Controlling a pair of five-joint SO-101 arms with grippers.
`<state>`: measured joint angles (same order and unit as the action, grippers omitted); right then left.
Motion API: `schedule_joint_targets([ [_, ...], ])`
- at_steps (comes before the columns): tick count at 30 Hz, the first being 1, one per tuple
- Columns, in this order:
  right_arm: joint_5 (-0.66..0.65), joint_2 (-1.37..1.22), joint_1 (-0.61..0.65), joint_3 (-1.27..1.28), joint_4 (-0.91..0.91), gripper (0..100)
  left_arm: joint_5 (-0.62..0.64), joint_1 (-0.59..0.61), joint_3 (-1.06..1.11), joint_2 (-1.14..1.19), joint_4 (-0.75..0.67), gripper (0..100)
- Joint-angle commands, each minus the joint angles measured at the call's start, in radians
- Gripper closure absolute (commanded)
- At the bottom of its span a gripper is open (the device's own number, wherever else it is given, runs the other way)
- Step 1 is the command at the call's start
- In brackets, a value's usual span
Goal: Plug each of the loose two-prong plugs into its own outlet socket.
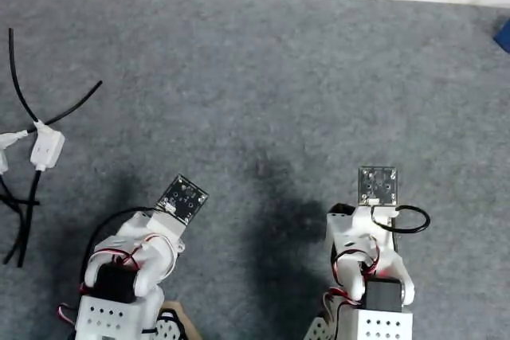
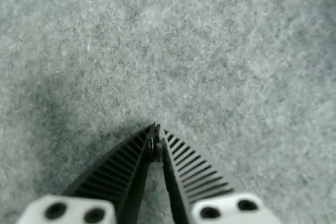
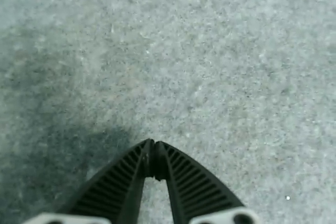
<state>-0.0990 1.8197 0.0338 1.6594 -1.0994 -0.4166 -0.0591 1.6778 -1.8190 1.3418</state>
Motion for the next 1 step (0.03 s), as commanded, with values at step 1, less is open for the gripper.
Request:
schedule_joint_targets([
  [1,0.000,0.012,-0.010,0.154,0.012,99.1,-0.008,-0.007,0.018,0.002,0.017,98],
])
